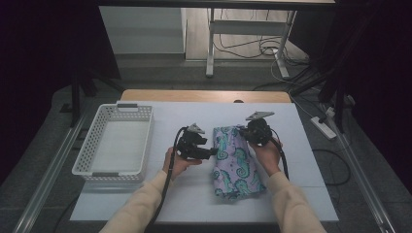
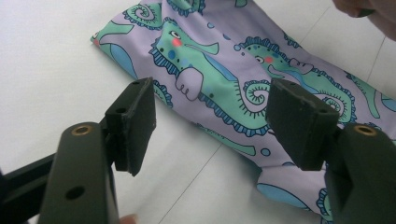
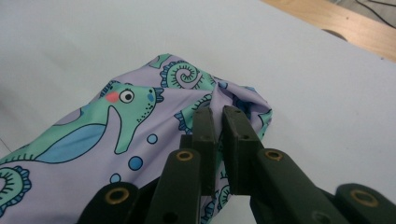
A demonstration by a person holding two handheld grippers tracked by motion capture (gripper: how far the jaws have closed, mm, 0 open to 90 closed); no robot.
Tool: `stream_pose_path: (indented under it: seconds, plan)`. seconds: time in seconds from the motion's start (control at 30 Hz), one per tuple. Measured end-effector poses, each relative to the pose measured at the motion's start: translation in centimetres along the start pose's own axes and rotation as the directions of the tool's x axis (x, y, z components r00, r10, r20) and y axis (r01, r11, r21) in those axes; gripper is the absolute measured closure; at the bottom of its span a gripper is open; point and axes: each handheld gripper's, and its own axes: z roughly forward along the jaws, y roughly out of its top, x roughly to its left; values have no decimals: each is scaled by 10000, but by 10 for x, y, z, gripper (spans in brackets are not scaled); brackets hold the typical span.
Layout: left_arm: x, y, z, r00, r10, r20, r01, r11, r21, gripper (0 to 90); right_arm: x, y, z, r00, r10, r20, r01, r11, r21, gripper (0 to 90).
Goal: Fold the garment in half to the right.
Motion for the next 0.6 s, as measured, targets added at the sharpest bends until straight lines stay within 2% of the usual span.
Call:
stream_pose_path:
  seconds: [0.1,0.27,0.43,0.6]
  plan:
    - [0,0,-1,10000,-9,-14,9,10000,-27,336,-3,-1,-4,9999,64,104,-63,9999,-126,834]
    - [1,0,-2,10000,-5,-36,5,10000,-44,336,-14,-13,-2,9982,586,123,-586,9983,-2,833]
    - [1,0,-2,10000,-3,-35,3,10000,-47,336,-27,-26,6,9916,1289,-114,-1287,9915,185,832]
    - [2,0,-2,10000,-22,-34,22,10000,-35,336,-28,-33,16,9920,1259,-56,-1255,9910,473,832]
